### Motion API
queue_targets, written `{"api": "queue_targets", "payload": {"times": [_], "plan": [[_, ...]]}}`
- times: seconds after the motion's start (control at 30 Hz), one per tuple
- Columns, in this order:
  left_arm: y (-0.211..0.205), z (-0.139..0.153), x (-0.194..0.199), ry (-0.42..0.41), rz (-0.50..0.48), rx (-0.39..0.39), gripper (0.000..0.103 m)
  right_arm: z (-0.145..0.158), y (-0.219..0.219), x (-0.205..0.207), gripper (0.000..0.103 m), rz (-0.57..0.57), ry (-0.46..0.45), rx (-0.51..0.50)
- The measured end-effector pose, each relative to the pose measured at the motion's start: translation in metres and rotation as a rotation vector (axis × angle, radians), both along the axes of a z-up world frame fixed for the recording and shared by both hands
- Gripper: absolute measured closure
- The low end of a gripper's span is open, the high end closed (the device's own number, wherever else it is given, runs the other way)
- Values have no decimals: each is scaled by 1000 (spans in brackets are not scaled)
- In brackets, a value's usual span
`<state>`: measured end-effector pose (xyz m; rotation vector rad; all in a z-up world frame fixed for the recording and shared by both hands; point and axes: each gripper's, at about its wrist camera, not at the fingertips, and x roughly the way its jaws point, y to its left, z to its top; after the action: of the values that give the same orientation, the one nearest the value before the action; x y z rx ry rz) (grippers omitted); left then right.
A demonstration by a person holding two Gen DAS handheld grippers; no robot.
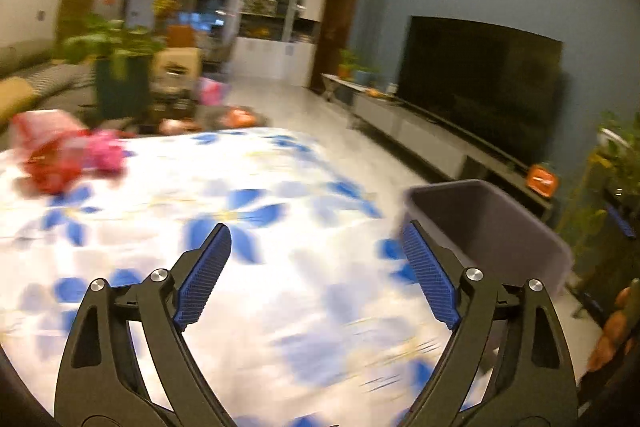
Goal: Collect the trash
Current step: 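Move the left tool to the red-white snack bag while the right tool reaches the pink bag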
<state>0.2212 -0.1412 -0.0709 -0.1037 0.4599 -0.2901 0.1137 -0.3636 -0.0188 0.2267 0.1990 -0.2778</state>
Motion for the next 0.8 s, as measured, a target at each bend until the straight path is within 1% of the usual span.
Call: {"api": "queue_targets", "payload": {"times": [0.07,0.13,0.23,0.33,0.43,0.67,0.8], "plan": [[31,-1,-7,-11,86,36,16,-3,11,0,16,20,7,-8],[56,-2,-11,-5,148,60,16,-5,19,3,16,31,17,-13],[96,-4,-15,9,232,62,16,-8,35,7,16,67,30,0],[136,-4,-19,29,308,37,16,-9,58,10,16,110,34,2],[165,-2,-24,27,354,23,16,-6,78,15,16,148,34,-13],[218,8,-27,4,460,34,16,-4,135,38,16,251,43,-54],[249,12,-19,0,510,38,16,-3,160,53,16,302,49,-61]]}}
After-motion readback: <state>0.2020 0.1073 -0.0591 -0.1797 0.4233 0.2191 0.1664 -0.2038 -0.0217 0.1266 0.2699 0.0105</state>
